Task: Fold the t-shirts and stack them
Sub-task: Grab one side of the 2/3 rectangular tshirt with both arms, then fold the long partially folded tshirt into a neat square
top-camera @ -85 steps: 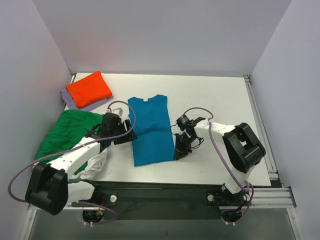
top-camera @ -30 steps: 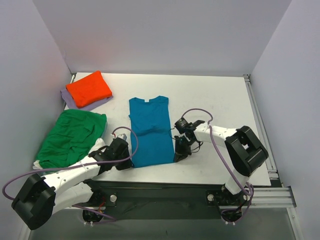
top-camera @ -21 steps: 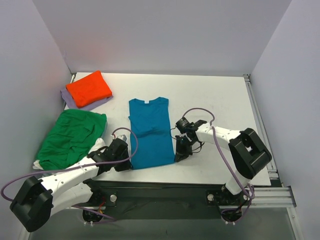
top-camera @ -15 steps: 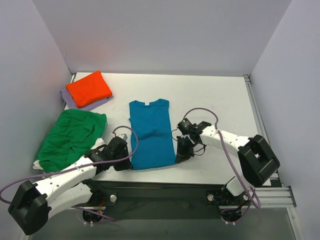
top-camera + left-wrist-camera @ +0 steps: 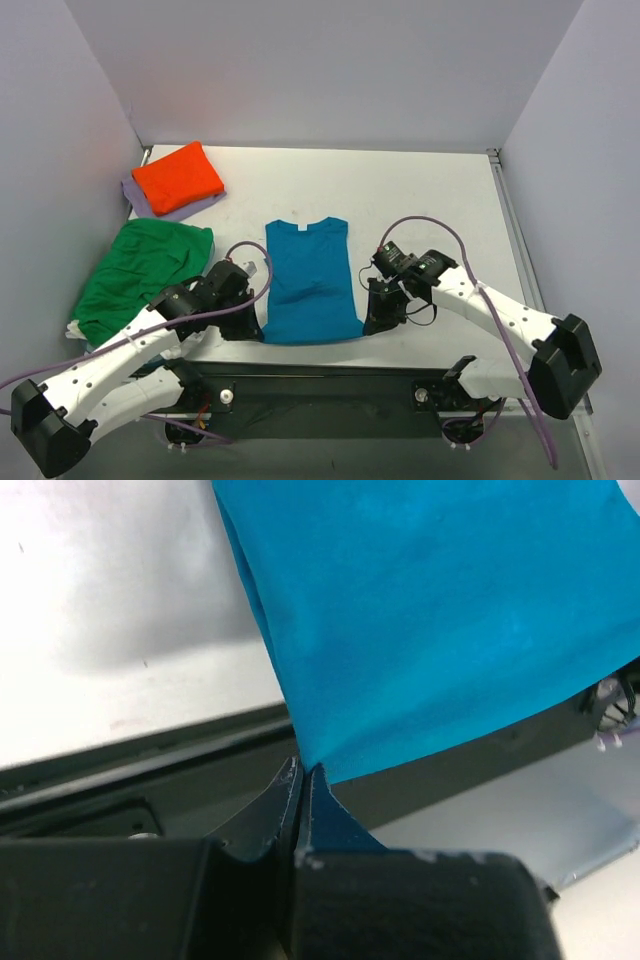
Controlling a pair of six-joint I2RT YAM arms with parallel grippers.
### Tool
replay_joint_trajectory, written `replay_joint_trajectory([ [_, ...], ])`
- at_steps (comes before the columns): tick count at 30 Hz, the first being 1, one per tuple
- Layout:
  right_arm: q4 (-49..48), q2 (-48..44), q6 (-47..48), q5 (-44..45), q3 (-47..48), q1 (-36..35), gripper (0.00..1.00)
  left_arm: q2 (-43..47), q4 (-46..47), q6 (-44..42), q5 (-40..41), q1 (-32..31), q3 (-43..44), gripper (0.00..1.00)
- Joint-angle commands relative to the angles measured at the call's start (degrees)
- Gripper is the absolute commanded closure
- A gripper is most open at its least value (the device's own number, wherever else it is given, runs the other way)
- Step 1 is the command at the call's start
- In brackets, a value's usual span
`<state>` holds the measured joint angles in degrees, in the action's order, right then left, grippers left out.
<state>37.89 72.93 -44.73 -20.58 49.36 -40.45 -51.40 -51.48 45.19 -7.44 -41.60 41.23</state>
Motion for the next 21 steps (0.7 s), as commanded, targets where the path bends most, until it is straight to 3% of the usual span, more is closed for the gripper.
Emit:
replay_joint_trajectory([
  [1,11.7,-5.3,-1.9,4.0,1.9,-1.3,1.0,3.0,-10.9,-0.6,-1.4,-0.3,4.0,1.0],
  [6,15.8,-8.0,-2.7,5.2,6.9,-1.7,1.0,3.8,-12.6,1.9,-3.5,-0.3,8.7,1.0],
  [12,17.7,-4.4,-1.3,8.6,17.2,-1.2,1.0,-0.3,-12.3,1.2,-1.5,-0.3,17.9,1.0],
  [21,17.7,3.4,2.8,11.8,28.1,2.9,1.0,-6.3,-3.2,1.5,0.1,1.1,19.3,1.0],
])
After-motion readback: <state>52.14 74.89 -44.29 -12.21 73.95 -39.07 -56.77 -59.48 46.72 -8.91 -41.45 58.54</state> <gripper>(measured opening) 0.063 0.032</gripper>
